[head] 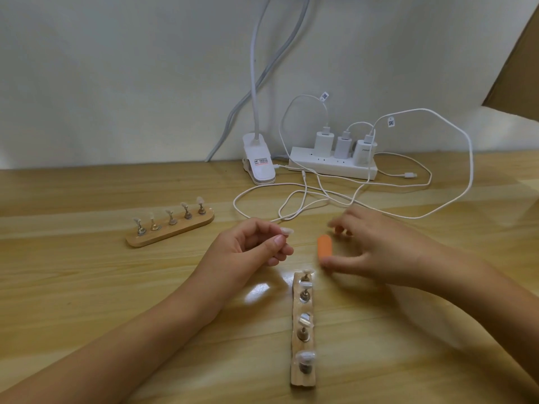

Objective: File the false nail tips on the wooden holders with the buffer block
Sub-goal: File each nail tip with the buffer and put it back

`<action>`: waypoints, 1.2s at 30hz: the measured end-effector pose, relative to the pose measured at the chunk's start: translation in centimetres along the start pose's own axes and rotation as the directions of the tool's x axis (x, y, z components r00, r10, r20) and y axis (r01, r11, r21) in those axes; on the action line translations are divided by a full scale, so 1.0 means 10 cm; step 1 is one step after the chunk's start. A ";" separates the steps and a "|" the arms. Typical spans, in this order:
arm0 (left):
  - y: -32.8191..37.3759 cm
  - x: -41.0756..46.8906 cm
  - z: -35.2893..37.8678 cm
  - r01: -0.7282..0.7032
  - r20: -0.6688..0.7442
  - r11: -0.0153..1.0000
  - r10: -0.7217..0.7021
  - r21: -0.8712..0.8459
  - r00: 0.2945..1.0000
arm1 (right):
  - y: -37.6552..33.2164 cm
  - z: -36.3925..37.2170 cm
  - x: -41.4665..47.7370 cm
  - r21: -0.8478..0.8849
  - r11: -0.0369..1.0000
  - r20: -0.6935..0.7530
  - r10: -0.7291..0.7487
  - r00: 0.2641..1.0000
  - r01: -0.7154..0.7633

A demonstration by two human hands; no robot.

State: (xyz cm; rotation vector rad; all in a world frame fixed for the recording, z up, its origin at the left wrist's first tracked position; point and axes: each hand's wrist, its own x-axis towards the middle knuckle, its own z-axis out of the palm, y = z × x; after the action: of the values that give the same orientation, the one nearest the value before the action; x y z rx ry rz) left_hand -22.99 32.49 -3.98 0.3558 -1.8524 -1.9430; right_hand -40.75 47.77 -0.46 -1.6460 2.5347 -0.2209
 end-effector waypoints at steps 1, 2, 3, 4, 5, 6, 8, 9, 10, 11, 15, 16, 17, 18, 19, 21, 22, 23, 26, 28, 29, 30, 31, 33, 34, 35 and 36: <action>0.00 0.00 0.00 0.001 0.001 1.000 -0.001 -0.001 1.000 | 0.01 0.01 0.01 -0.001 1.000 0.028 -0.018 0.999 0.018; 0.00 0.00 0.00 0.002 0.003 1.000 -0.002 -0.001 1.000 | 0.02 0.02 0.01 0.003 0.999 0.041 -0.045 0.998 0.045; 0.00 0.00 -0.01 0.002 0.007 1.000 -0.002 0.004 1.000 | 0.04 0.03 0.03 0.011 0.997 0.042 -0.073 0.996 0.073; 0.00 0.00 0.00 0.002 0.011 1.000 -0.002 0.010 1.000 | 0.07 0.04 0.04 0.023 0.995 0.035 -0.100 0.994 0.099; 0.00 0.00 0.00 0.002 0.015 1.000 -0.002 0.018 1.000 | 0.10 0.06 0.05 0.041 0.991 0.023 -0.126 0.992 0.125; 0.00 0.00 0.00 0.003 0.017 1.000 -0.003 0.024 1.000 | 0.11 0.07 0.05 0.066 0.986 0.007 -0.151 0.988 0.150; 0.00 0.01 0.00 0.004 0.020 0.999 -0.004 0.034 1.000 | 0.11 0.08 0.04 0.120 0.968 -0.040 -0.218 0.975 0.221; 0.00 0.00 0.00 0.003 0.020 0.999 -0.004 0.037 1.000 | 0.10 0.09 0.03 0.127 0.955 -0.063 -0.263 0.963 0.269; 0.00 0.00 0.00 0.000 0.020 0.999 0.000 0.038 1.000 | 0.09 0.11 0.03 0.114 0.940 -0.084 -0.312 0.946 0.320; 0.01 0.00 -0.01 -0.005 0.017 0.999 0.004 0.035 1.000 | 0.06 0.13 0.03 0.092 0.926 -0.107 -0.357 0.928 0.366; 0.02 0.00 -0.02 -0.011 -0.012 1.000 0.011 0.002 1.000 | -0.08 0.30 0.04 0.161 0.894 -0.236 -0.376 0.896 0.418; 0.02 0.00 -0.02 -0.011 -0.017 1.000 0.011 -0.003 1.000 | -0.11 0.35 0.05 0.191 0.895 -0.257 -0.350 0.901 0.402; 0.01 0.00 -0.02 -0.012 -0.019 1.000 0.011 -0.005 1.000 | -0.14 0.39 0.06 0.207 0.899 -0.267 -0.329 0.906 0.387; 0.01 0.00 -0.02 -0.012 -0.019 1.000 0.012 -0.006 1.000 | -0.16 0.41 0.06 0.212 0.901 -0.270 -0.319 0.908 0.379; 0.01 0.00 -0.01 -0.013 -0.018 1.000 0.013 -0.004 1.000 | -0.16 0.43 0.07 0.216 0.899 -0.273 -0.318 0.908 0.380; 0.02 0.00 -0.01 -0.016 -0.013 1.000 0.016 0.001 1.000 | -0.16 0.43 0.09 0.223 0.892 -0.291 -0.324 0.900 0.394; 0.02 0.00 -0.01 -0.016 -0.010 1.000 0.016 0.004 1.000 | -0.15 0.43 0.09 0.224 0.890 -0.303 -0.324 0.896 0.398; 0.02 0.00 -0.01 -0.015 -0.008 1.000 0.015 0.006 1.000 | -0.14 0.43 0.10 0.226 0.891 -0.306 -0.319 0.897 0.394; 0.02 0.00 -0.01 -0.007 -0.007 1.000 0.007 0.008 1.000 | -0.10 0.43 0.08 0.216 0.899 -0.308 -0.307 0.900 0.381; 0.01 0.00 -0.01 -0.004 -0.002 1.000 0.004 0.008 1.000 | -0.09 0.42 0.08 0.189 0.910 -0.327 -0.296 0.897 0.369; 0.01 0.00 -0.01 -0.003 0.001 1.000 0.003 0.007 1.000 | -0.09 0.42 0.07 0.185 0.915 -0.332 -0.285 0.899 0.358; 0.01 0.00 -0.01 -0.002 0.004 1.000 0.002 0.007 1.000 | -0.10 0.41 0.07 0.189 0.919 -0.333 -0.271 0.903 0.346; 0.01 0.00 -0.01 -0.001 0.007 1.000 0.001 0.008 1.000 | -0.11 0.41 0.07 0.191 0.922 -0.335 -0.261 0.905 0.337; 0.02 0.00 -0.01 -0.008 0.012 1.000 0.008 0.016 1.000 | -0.13 0.40 0.06 0.184 0.932 -0.323 -0.243 0.915 0.313; 0.02 0.00 0.00 -0.014 0.014 1.000 0.014 0.019 1.000 | -0.14 0.41 0.05 0.185 0.939 -0.307 -0.225 0.925 0.290; 0.02 0.00 0.00 -0.019 0.012 1.000 0.019 0.021 1.000 | -0.16 0.41 0.05 0.208 0.943 -0.292 -0.194 0.936 0.260; 0.02 0.00 0.01 -0.024 0.008 0.999 0.024 0.025 1.000 | -0.18 0.40 0.04 0.282 0.933 -0.288 -0.140 0.947 0.224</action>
State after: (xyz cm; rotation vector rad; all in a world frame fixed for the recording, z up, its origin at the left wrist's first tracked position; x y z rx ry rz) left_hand -22.96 32.57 -3.73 0.3331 -1.8783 -1.9098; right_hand -38.61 46.39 -4.02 -1.8210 2.3508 -0.8665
